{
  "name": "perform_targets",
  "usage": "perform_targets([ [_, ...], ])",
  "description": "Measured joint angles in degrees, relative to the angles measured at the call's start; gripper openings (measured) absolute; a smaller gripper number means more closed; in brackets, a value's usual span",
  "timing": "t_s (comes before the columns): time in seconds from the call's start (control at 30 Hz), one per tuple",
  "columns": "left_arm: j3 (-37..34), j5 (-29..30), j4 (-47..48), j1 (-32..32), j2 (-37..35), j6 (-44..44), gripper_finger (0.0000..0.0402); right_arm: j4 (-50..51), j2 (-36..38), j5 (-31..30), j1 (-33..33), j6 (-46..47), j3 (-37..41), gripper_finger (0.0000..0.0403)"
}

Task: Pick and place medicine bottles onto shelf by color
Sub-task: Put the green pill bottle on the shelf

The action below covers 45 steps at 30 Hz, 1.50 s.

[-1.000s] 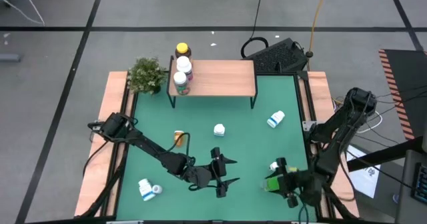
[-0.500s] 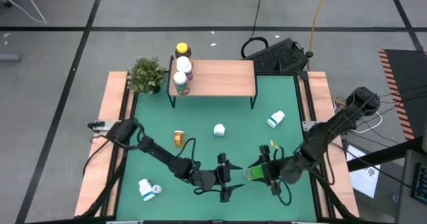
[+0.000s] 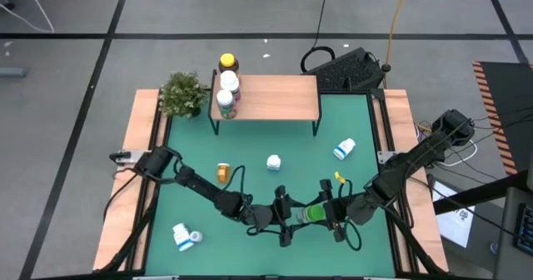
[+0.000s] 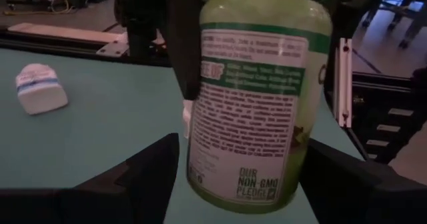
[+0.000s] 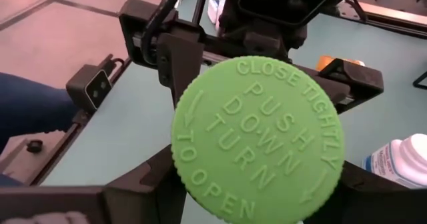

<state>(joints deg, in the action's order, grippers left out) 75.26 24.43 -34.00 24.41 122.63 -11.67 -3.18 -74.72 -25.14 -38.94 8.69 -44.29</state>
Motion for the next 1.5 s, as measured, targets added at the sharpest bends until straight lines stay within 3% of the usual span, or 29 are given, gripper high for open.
perform_targets([
  [0.23, 0.0, -0.99, 0.28, 0.04, 0.0, 0.88, 0.0216, 0.03, -0.18, 0.19, 0.0, 0.28, 0.0, 0.0209],
  [0.53, 0.04, -5.01, 0.0, 0.44, -0.02, 2.43, 0.0228, -0.01, 0.84, 2.63, -0.49, -0.42, -0.02, 0.0256],
  [0.67, 0.02, -5.65, -0.15, 0.94, -0.02, 4.15, 0.0218, 0.08, 4.36, 7.03, -1.39, 1.11, -0.02, 0.0279],
  [0.83, 0.02, -5.49, -1.85, 0.85, -0.02, 5.68, 0.0218, 1.01, 10.89, 6.89, -3.73, 1.58, -0.02, 0.0293],
  [0.93, 0.02, -5.23, -4.39, 0.87, -0.02, 6.68, 0.0224, 0.88, 14.72, 3.19, -6.0, -0.31, -0.04, 0.0294],
  [1.17, 0.0, -2.09, -9.87, 0.98, -0.02, 10.98, 0.0217, 0.44, 23.43, -15.47, -11.89, -6.43, -0.07, 0.0294],
  [1.3, -0.02, 1.79, -16.48, 0.2, -0.01, 16.95, 0.0223, -4.98, 23.95, -16.75, -11.56, -11.33, -0.13, 0.0295],
  [1.5, -0.02, 2.57, -21.24, -1.82, -0.07, 18.7, 0.0222, -10.25, 18.2, -16.12, -10.52, -17.9, -0.11, 0.0295],
])
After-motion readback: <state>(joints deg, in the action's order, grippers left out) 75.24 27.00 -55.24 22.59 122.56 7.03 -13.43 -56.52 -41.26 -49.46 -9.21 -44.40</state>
